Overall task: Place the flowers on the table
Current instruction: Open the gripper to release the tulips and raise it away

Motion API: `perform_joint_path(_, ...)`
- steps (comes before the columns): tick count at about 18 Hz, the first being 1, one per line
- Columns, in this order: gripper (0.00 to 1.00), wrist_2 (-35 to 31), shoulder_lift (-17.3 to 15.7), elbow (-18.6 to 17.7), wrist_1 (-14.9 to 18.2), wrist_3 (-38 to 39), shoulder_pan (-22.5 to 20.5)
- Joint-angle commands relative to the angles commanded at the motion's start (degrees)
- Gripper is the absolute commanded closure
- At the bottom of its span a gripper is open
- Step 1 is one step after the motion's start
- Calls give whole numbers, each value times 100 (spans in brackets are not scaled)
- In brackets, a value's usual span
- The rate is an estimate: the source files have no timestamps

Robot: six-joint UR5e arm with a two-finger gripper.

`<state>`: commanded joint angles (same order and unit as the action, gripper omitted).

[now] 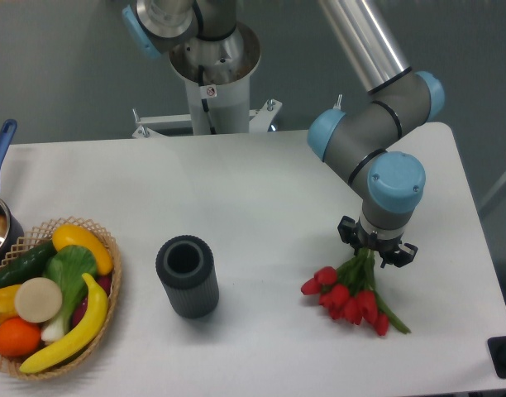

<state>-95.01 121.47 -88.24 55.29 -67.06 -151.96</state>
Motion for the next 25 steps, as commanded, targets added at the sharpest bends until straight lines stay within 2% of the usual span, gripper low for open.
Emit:
perform_joint_path(4,0,44,-132,-9,-18,9,-53)
perform_joint_path(7,0,271,-526,61,-237,9,-114)
perform_joint_path(10,0,466,-1001,70,-185,0,-141)
perform_joint_path(12,0,483,-1186,18,-124,-87,-158)
perform_joint_path(16,0,632,-1607,-9,385,-667,-281)
perform_joint_path(20,0,984,-1933,-53,790,-1386,-667)
perform_joint_path(25,0,1046,-2548,-193,1554,-2529,-1247)
